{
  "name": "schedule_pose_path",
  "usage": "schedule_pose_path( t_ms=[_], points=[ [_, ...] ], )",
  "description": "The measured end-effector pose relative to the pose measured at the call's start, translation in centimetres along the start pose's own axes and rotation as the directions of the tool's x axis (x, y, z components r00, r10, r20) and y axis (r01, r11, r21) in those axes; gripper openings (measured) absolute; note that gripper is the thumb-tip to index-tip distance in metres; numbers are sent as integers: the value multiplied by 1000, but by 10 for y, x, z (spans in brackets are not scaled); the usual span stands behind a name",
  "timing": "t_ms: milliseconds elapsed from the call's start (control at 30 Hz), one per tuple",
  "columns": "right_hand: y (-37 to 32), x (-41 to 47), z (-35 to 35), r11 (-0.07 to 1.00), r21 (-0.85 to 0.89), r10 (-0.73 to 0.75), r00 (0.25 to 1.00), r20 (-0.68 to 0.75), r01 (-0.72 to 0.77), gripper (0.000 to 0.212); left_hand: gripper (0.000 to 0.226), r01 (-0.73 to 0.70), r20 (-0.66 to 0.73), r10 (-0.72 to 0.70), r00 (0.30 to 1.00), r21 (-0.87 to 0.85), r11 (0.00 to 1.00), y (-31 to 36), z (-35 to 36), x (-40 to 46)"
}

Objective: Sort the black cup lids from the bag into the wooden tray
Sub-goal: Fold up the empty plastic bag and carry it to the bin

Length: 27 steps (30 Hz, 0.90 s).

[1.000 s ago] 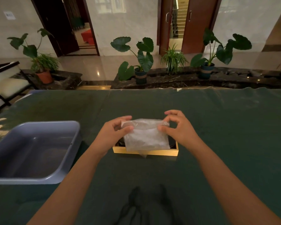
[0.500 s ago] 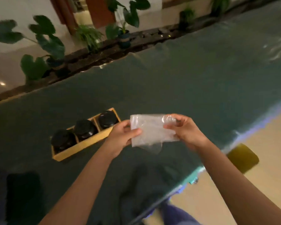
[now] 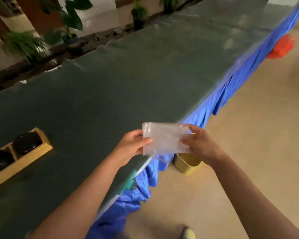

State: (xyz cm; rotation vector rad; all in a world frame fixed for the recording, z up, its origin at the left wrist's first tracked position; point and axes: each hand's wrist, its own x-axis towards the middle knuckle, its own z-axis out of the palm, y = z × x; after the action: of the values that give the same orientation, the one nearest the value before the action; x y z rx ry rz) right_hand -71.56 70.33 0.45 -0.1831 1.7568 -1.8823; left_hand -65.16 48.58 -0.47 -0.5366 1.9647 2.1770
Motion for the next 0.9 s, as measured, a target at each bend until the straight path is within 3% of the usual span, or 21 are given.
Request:
schedule_pose_path(
  t_ms=[100, 200, 300, 367, 500, 633, 733, 800, 900],
  points=[
    [-1, 0, -83, 999, 25, 23, 994, -110, -21, 33, 21, -36, -32, 39, 999, 78, 996, -5, 51, 25],
    [4, 8, -150, 998, 36, 49, 975, -215, -42, 32, 42, -32, -188, 108, 976, 366, 930, -9, 76, 56],
    [19, 22, -191, 989, 100, 138, 943, -303, -113, 33, 49, -60, -106, 164, 981, 638, 768, -15, 92, 90],
    [35, 35, -212, 981, 134, 181, 919, -349, -142, 34, 52, -110, -9, 170, 985, 727, 678, -18, 103, 124],
    [67, 64, -244, 959, 225, 257, 858, -444, -171, 34, 57, -149, 106, 112, 988, 846, 512, -25, 118, 212],
    [105, 99, -271, 932, 295, 340, 784, -519, -209, 33, 65, -157, 147, 77, 986, 978, 141, -43, 131, 300],
    [150, 129, -290, 905, 340, 417, 696, -585, -257, 37, 63, -205, 210, 117, 971, 977, -51, -68, 138, 336],
    [185, 152, -294, 881, 377, 467, 640, -610, -284, 35, 62, -222, 245, 187, 951, 966, -135, -80, 137, 347],
    [236, 194, -290, 859, 382, 511, 607, -609, -340, 39, 61, -234, 265, 238, 934, 961, -150, -86, 136, 351]
  ],
)
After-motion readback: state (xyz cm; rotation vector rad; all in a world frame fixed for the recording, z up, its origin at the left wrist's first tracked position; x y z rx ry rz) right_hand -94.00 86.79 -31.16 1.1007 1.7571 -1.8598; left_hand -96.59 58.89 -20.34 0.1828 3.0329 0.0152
